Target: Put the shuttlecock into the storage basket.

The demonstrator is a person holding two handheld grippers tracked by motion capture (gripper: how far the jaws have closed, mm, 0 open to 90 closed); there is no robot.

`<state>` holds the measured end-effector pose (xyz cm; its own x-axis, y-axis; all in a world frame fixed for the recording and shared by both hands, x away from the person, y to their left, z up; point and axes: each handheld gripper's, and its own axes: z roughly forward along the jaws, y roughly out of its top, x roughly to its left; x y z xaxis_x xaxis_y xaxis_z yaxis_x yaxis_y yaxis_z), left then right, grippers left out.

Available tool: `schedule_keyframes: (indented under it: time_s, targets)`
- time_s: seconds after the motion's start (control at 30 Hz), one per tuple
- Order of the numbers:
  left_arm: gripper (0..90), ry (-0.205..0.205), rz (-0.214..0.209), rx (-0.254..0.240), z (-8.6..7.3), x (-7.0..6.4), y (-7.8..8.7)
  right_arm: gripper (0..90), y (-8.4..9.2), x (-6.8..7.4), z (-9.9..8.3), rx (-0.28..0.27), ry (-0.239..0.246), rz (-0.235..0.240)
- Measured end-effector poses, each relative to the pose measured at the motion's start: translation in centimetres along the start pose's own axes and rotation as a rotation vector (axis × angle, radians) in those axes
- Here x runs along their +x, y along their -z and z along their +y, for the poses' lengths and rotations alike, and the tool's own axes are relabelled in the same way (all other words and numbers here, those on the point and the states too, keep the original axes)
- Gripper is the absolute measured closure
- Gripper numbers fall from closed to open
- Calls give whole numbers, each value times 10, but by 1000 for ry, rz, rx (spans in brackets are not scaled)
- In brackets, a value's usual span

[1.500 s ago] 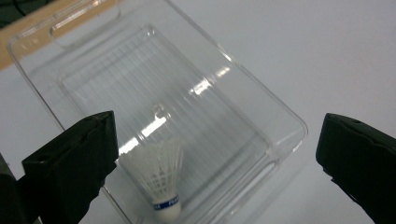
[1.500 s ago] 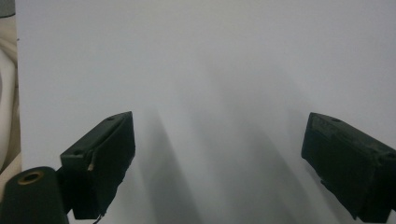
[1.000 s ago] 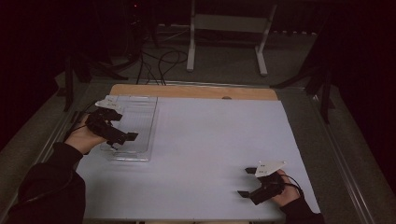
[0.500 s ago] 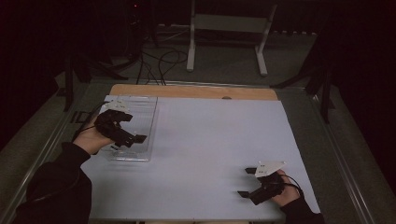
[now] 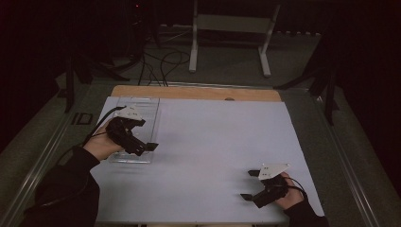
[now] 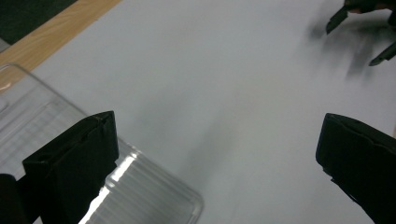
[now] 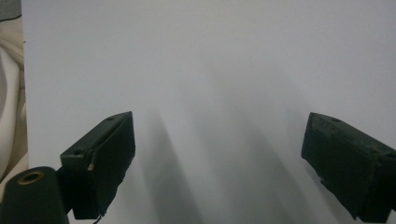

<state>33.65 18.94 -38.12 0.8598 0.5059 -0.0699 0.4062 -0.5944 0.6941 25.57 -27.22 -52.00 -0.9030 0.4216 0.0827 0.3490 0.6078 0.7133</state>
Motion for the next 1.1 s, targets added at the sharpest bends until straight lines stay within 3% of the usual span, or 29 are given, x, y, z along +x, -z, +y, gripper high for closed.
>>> schedule_keyframes:
  time_s: [0.27, 0.63, 1.1]
  targets:
    - [1, -50, -47, -10, 7, -19, -10, 97, 0, 0, 0, -2, 1, 1]
    - [1, -99, -91, -13, 7, -35, -26, 97, 1, 0, 0, -3, 0, 2]
    - [1, -121, -150, -1, -2, -54, -48, 97, 0, 0, 0, -3, 1, 5]
